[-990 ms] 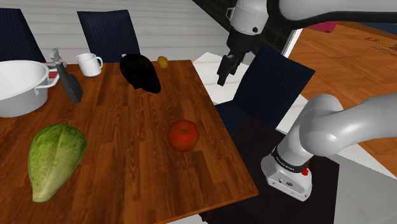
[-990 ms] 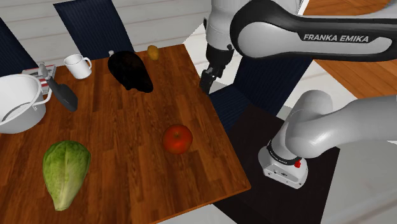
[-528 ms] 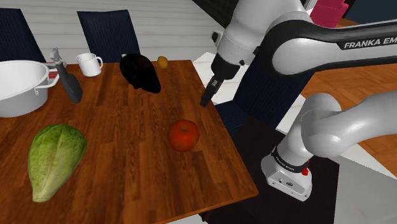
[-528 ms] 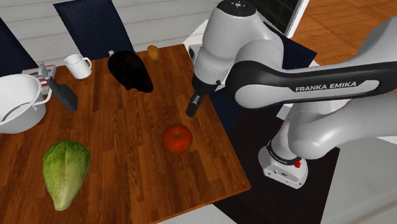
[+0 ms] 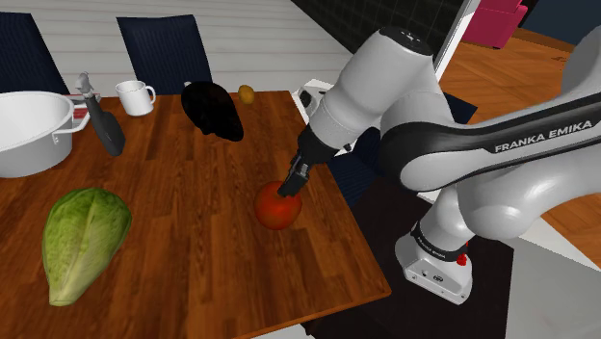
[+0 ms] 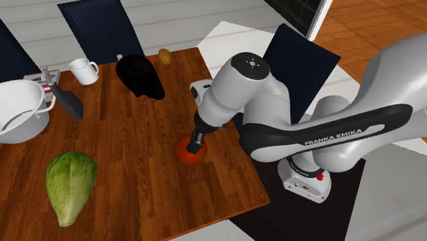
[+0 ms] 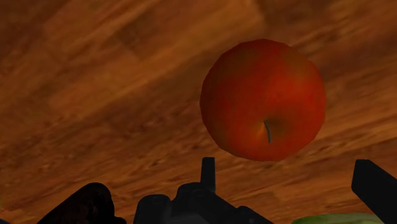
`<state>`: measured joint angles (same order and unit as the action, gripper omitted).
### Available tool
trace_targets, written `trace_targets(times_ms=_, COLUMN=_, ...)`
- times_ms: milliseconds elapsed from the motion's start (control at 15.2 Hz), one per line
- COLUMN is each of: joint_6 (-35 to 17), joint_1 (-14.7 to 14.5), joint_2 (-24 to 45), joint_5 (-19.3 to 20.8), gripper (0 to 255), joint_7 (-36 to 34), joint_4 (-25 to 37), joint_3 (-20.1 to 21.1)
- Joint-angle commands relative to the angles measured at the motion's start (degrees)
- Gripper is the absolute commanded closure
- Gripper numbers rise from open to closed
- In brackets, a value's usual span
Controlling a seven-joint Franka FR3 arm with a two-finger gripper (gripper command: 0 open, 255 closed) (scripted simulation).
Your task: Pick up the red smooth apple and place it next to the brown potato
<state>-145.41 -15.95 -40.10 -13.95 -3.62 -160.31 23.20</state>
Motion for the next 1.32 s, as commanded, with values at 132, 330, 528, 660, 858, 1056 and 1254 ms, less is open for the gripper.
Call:
trace_targets(times_ms=132, joint_6=-5.1, joint_1=0.7, joint_2=4.1, joint_5=0.1, gripper=0, joint_7=-0.3, joint_4=-0.5, joint_3=1.4)
trace_targets(times_ms=330, joint_6=-8.0, joint_1=1.4, joint_2=6.7, joint_5=0.3, gripper=0, joint_7=-0.5, joint_4=-0.7, joint_3=2.2)
trace_targets(times_ms=528, joint_6=-8.0, joint_1=1.4, joint_2=6.7, joint_5=0.3, gripper=0, joint_7=-0.5, joint_4=-0.7, joint_3=2.2)
trace_targets(times_ms=660, joint_6=-8.0, joint_1=1.4, joint_2=6.7, joint_5=0.3, gripper=0, joint_7=-0.5, joint_4=-0.7, joint_3=2.2)
trace_targets(times_ms=858, joint_6=-7.9, joint_1=1.4, joint_2=6.7, joint_5=0.3, gripper=0, joint_7=-0.5, joint_4=-0.7, joint_3=2.2)
trace_targets(times_ms=1056, joint_6=-7.9, joint_1=1.4, joint_2=6.7, joint_5=0.3, gripper=255, joint_7=-0.5, joint_4=-0.7, joint_3=2.2)
trace_targets(times_ms=1254, joint_6=-7.9, joint_1=1.4, joint_2=6.7, joint_5=0.3, gripper=255, joint_7=-0.5, joint_4=-0.7, joint_3=2.2)
